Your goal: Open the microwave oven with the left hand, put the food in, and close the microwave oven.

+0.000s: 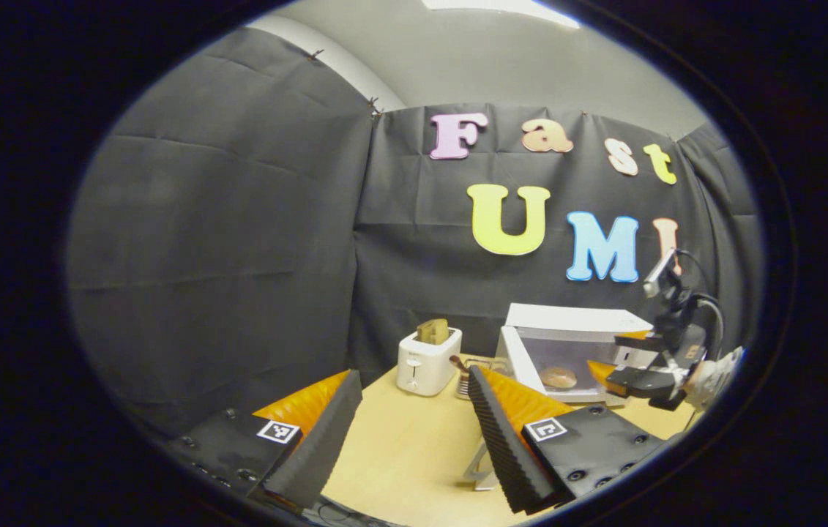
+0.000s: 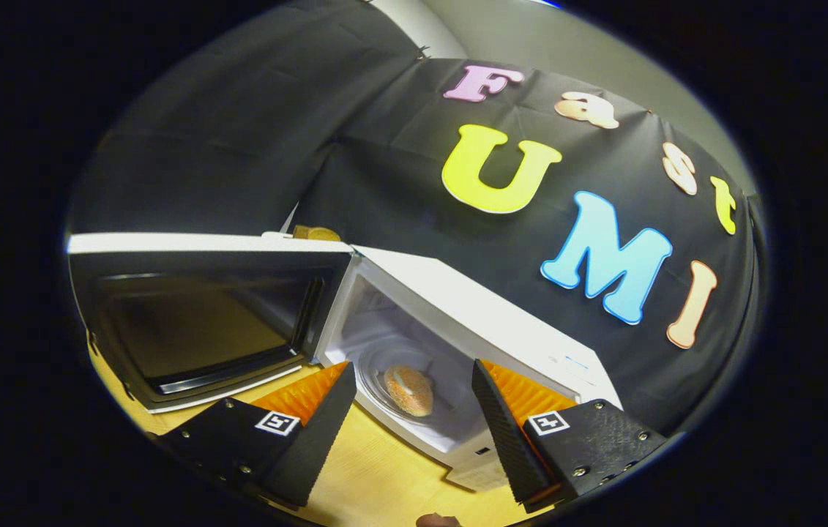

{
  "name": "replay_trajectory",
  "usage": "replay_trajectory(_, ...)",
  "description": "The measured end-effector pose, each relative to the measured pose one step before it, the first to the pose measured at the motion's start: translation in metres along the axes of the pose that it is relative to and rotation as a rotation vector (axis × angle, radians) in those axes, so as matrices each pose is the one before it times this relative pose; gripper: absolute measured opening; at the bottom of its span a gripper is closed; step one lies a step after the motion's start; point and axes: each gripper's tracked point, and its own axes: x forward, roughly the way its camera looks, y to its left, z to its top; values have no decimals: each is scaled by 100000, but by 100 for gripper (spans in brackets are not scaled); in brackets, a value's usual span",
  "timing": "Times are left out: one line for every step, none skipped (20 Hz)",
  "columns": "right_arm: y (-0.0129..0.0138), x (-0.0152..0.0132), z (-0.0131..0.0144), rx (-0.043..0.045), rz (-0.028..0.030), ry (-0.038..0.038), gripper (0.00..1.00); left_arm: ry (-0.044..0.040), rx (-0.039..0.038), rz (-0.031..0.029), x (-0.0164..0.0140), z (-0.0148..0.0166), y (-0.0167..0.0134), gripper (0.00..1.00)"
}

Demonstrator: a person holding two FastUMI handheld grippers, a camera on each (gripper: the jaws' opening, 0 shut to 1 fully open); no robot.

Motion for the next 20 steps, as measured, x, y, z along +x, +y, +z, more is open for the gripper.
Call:
replay_trajectory(-1029,-1825,624,1797,-1220,-1595,98,-1220,-266,226,50,145,-348,94)
replay_trajectory(-1085,-1736,540,2429,-1274,-1315,97,-1230,-380,326,38,167,-202,94)
replay_trajectory(-856,-1752,604,2979,-576,-1239,97,-1059,-386,193,340,198,-318,94)
replay_trajectory(-966,-1576,621,3385,-1155,-1218,97,-697,-82,342,293,200,-242,94)
replay_trajectory(-1213,-1523,706,3323,-2435,-1490,97,-484,305,919,353,-151,-65,96)
replay_trajectory(-1436,-1493,717,3272,-3197,-1578,97,-902,760,1721,297,72,146,96)
replay_trajectory(-1346,-1369,688,3180,-3257,-1697,97,-846,518,1323,339,-57,216,94)
replay_trajectory(-1222,-1052,673,2542,-3265,-1862,97,-374,543,1027,215,-140,86,96)
replay_trajectory(-1406,-1074,742,1387,-3519,-2145,97,299,552,672,330,-375,114,95)
replay_trajectory(-1506,-846,914,463,-3893,-2463,97,873,399,-157,238,-479,-108,96)
replay_trajectory(-1277,-762,727,272,-3278,-2145,97,801,243,-763,267,-524,-251,98)
replay_trajectory(-905,-753,511,293,-2067,-1792,97,1152,173,-767,286,-625,-132,97)
replay_trajectory(-798,-555,531,225,-1495,-1121,97,1456,344,-45,448,-811,-32,94)
replay_trajectory(-709,-310,147,160,-1318,-379,97,2052,-432,-593,456,-762,-176,96)
replay_trajectory(-625,-259,144,375,-1184,94,97,2458,-1384,-986,326,-999,-346,94)
replay_trajectory(-463,-20,150,652,-764,273,97,1850,-1850,-1119,60,-605,-434,78)
replay_trajectory(-364,-88,117,756,-768,-71,97,644,-1198,523,359,-517,46,61)
replay_trajectory(-322,19,130,373,-791,-327,97,148,-374,1382,408,-402,402,44)
replay_trajectory(-301,-91,175,-200,-810,-777,97,691,164,1889,311,-538,384,27)
replay_trajectory(-183,-80,53,-598,-590,-420,97,2616,-549,-1557,200,-1278,-347,10)
